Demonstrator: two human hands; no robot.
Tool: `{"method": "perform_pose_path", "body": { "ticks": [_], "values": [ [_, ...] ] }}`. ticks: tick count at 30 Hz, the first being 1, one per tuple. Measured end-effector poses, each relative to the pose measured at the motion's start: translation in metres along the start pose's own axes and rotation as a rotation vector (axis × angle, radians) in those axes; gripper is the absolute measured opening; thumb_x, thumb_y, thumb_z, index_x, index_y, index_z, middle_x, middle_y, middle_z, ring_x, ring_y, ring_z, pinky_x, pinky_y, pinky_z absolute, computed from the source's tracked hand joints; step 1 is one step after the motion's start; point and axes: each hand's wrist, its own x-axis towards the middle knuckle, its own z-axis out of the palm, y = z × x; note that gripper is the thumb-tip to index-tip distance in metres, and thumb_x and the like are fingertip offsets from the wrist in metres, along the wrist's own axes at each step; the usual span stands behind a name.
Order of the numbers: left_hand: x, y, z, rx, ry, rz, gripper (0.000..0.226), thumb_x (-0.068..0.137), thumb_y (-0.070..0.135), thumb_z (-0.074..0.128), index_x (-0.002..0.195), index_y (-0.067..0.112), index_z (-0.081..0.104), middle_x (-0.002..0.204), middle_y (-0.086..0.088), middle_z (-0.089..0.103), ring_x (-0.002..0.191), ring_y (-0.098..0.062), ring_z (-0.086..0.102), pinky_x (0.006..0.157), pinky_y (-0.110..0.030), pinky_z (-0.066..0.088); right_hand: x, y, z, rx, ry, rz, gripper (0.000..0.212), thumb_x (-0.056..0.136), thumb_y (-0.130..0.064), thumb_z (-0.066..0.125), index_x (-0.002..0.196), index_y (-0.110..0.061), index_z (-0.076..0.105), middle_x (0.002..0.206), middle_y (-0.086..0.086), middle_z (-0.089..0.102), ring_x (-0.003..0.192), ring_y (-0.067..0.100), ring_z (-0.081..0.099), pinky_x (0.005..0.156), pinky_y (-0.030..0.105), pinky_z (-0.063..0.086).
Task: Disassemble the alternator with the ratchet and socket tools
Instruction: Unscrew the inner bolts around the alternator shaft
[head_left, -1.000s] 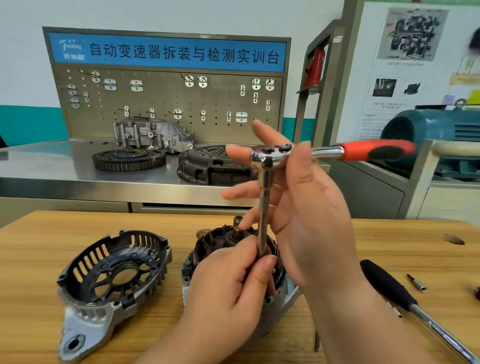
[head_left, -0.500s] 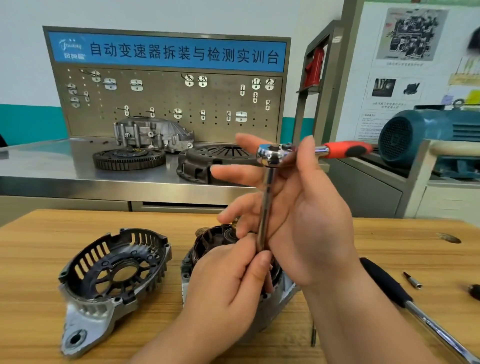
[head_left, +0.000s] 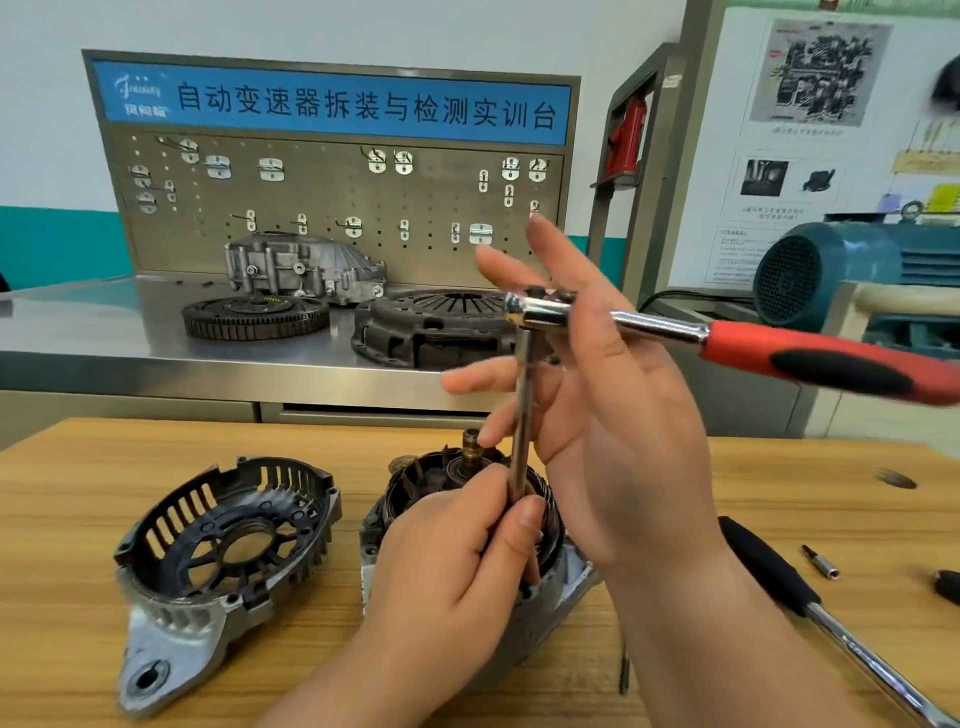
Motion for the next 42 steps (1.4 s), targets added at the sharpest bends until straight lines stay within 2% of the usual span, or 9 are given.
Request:
{"method": "perform_pose_path", "body": {
  "ticks": [5, 10, 12, 15, 17, 18, 24, 35, 42],
  "values": [
    [0.001, 0.001, 0.000, 0.010, -0.003, 0.036, 0.037, 0.095, 0.041, 0.032, 0.078, 0.020, 0.058, 0.067, 0.011, 0.065, 0.063, -0.007, 0.062, 0.058, -0.036, 0.048, 0.001, 0.001, -0.001, 0.186, -0.077, 0.233, 0.063, 0.082, -0.060, 0.034, 0.127, -0.020, 0.052, 0.106, 0.008, 0.074, 0.061, 0.019, 0.069, 0.047, 0.022, 0.051],
    [0.001, 0.001, 0.000, -0.015, -0.005, -0.016, 0.041, 0.090, 0.047, 0.035, 0.085, 0.015, 0.062, 0.067, 0.012, 0.066, 0.065, -0.007, 0.064, 0.060, -0.036, 0.049, -0.006, 0.005, 0.003, -0.018, -0.010, 0.058, 0.050, 0.084, -0.060, 0.044, 0.122, -0.030, 0.057, 0.109, 0.002, 0.073, 0.071, 0.018, 0.070, 0.049, 0.022, 0.051],
    [0.001, 0.002, 0.000, -0.028, 0.010, -0.031, 0.042, 0.089, 0.049, 0.036, 0.088, 0.016, 0.062, 0.067, 0.012, 0.066, 0.064, -0.008, 0.064, 0.060, -0.036, 0.050, 0.000, 0.004, -0.002, -0.185, 0.033, -0.054, 0.030, 0.096, -0.043, 0.050, 0.121, -0.030, 0.058, 0.115, 0.001, 0.070, 0.079, 0.017, 0.069, 0.052, 0.021, 0.051],
    [0.002, 0.003, 0.002, -0.021, 0.005, -0.043, 0.044, 0.088, 0.051, 0.035, 0.087, 0.016, 0.061, 0.064, 0.009, 0.064, 0.062, -0.010, 0.063, 0.059, -0.039, 0.050, 0.014, 0.003, -0.015, -0.609, -0.073, 0.089, 0.030, 0.101, -0.005, 0.043, 0.123, -0.019, 0.058, 0.125, 0.012, 0.062, 0.110, 0.032, 0.062, 0.067, 0.014, 0.051],
    [0.001, 0.003, 0.002, 0.003, 0.005, -0.032, 0.044, 0.089, 0.052, 0.034, 0.083, 0.016, 0.059, 0.064, 0.008, 0.064, 0.060, -0.010, 0.062, 0.057, -0.040, 0.049, 0.011, 0.002, -0.013, -0.485, -0.004, -0.077, 0.037, 0.098, -0.009, 0.048, 0.119, -0.038, 0.058, 0.119, -0.002, 0.067, 0.106, 0.032, 0.066, 0.079, 0.033, 0.057],
    [0.001, 0.002, 0.001, 0.015, 0.010, -0.024, 0.044, 0.090, 0.052, 0.033, 0.083, 0.016, 0.058, 0.064, 0.009, 0.064, 0.059, -0.010, 0.061, 0.056, -0.040, 0.048, 0.006, 0.000, -0.010, -0.358, 0.009, -0.114, 0.031, 0.097, -0.022, 0.052, 0.118, -0.045, 0.056, 0.118, -0.007, 0.068, 0.094, 0.028, 0.070, 0.071, 0.036, 0.058],
    [0.001, 0.004, 0.000, -0.009, 0.009, 0.023, 0.031, 0.095, 0.044, 0.033, 0.086, 0.026, 0.057, 0.067, 0.011, 0.064, 0.062, -0.006, 0.061, 0.057, -0.028, 0.047, 0.001, 0.002, -0.001, 0.142, -0.035, 0.196, 0.061, 0.086, -0.060, 0.029, 0.130, -0.023, 0.048, 0.110, 0.006, 0.073, 0.063, 0.020, 0.070, 0.055, 0.027, 0.054],
    [0.001, 0.004, 0.002, -0.007, 0.040, -0.025, 0.042, 0.087, 0.051, 0.037, 0.086, 0.017, 0.061, 0.064, 0.009, 0.065, 0.060, -0.008, 0.063, 0.055, -0.032, 0.048, 0.000, 0.000, -0.001, -0.177, -0.004, -0.136, 0.033, 0.091, -0.038, 0.057, 0.124, -0.043, 0.057, 0.127, -0.006, 0.064, 0.090, 0.018, 0.071, 0.061, 0.026, 0.055],
    [-0.001, 0.000, 0.001, -0.057, 0.059, 0.013, 0.042, 0.094, 0.044, 0.034, 0.085, 0.015, 0.062, 0.067, 0.010, 0.066, 0.061, -0.007, 0.064, 0.055, -0.036, 0.047, -0.001, 0.005, 0.004, 0.099, -0.060, 0.136, 0.056, 0.084, -0.062, 0.038, 0.129, -0.030, 0.050, 0.119, -0.004, 0.070, 0.062, 0.019, 0.070, 0.050, 0.022, 0.052]
  ]
}}
